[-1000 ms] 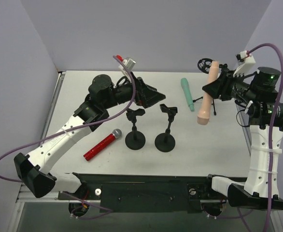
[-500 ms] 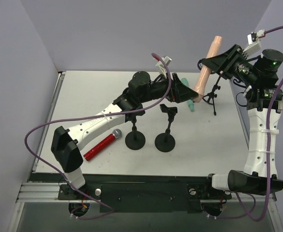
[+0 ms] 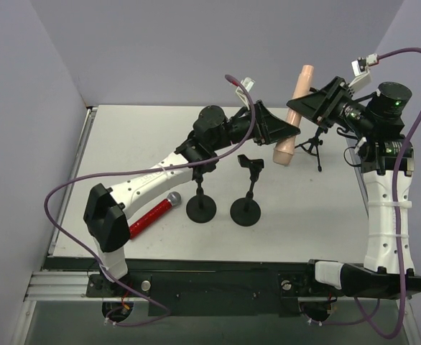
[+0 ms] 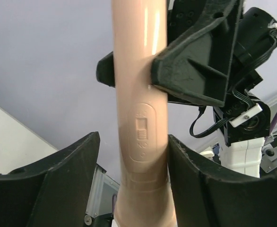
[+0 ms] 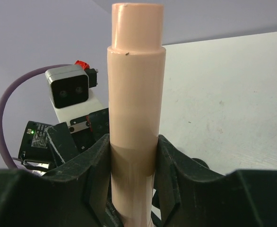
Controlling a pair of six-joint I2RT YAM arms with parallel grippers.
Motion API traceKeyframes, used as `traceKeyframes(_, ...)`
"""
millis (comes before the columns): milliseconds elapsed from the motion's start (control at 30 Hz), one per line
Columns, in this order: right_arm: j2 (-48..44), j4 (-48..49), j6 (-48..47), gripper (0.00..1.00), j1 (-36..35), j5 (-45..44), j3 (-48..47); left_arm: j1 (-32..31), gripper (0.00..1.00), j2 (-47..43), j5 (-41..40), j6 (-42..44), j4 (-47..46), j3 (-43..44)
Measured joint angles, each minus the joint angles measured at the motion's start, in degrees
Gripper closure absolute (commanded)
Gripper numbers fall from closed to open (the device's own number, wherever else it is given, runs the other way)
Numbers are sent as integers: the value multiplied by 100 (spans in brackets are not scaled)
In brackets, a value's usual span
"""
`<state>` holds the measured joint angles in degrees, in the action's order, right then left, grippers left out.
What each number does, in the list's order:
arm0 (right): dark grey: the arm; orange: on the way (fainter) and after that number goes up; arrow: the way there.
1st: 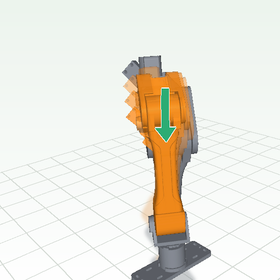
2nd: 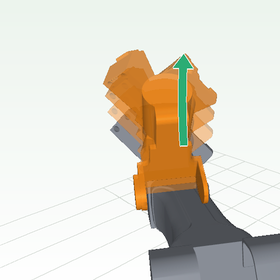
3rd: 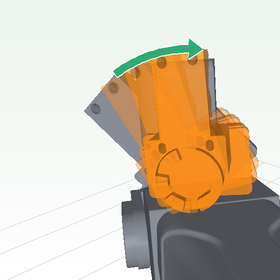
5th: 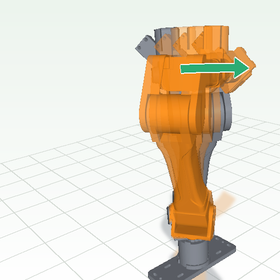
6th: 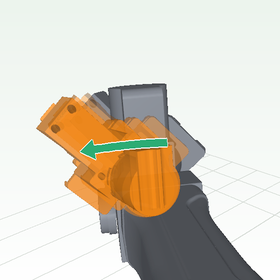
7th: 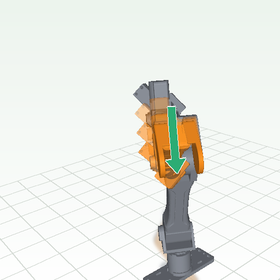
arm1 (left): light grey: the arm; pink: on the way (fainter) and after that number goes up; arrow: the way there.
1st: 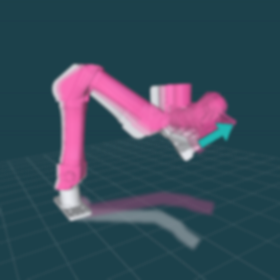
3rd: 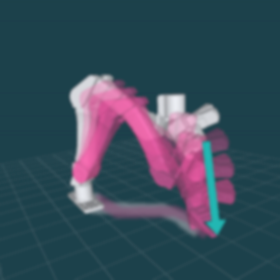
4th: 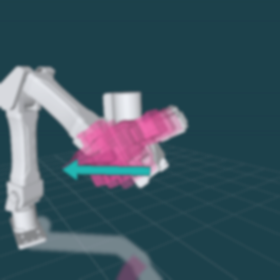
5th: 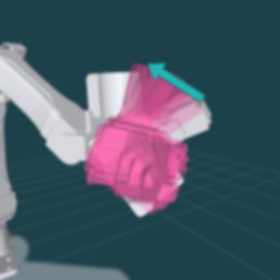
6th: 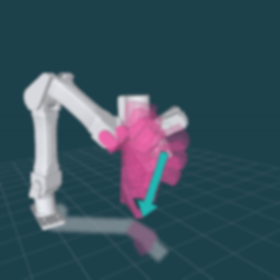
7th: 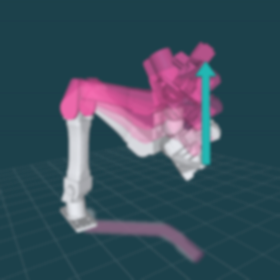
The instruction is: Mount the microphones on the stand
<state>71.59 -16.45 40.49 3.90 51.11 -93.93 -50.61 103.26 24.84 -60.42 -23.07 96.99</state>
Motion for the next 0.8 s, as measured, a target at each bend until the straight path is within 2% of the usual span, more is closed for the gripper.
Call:
traceKeyframes(67,0,2,-13,96,-4,13,2,-9,40,92,15,-76,13,61)
traceKeyframes(167,2,2,-50,93,13,28,70,-31,60,129,20,-179,31,90)
traceKeyframes(200,2,15,-57,91,13,33,101,-31,63,129,31,-197,33,98)
traceKeyframes(233,2,59,-70,89,13,55,136,-33,75,129,15,-203,79,116)
traceKeyframes(267,2,92,-87,81,20,68,157,-35,90,131,26,-197,105,131)
traceKeyframes(300,2,122,-87,73,20,90,173,-35,96,133,48,-190,129,140)
traceKeyframes(333,2,168,-87,61,17,114,201,-28,100,133,72,-192,162,153)
traceKeyframes(367,2,197,-94,53,20,149,221,-20,100,133,92,-181,195,164)
traceKeyframes(400,2,216,-118,39,22,186,234,-9,100,133,125,-179,232,181)
traceKeyframes(433,2,223,-136,32,24,240,240,22,100,133,166,-177,284,195)
traceKeyframes(467,2,223,-166,22,24,321,245,42,100,133,227,-177,332,195)
traceKeyframes(533,-9,219,-282,13,48,479,245,111,100,133,328,-181,457,195)
traceKeyframes(667,-59,-22,-859,2,227,859,229,487,100,57,621,-59,870,195)
traceKeyframes(800,-70,-1207,-2369,0,435,896,-114,1054,100,-149,706,837,2164,468)
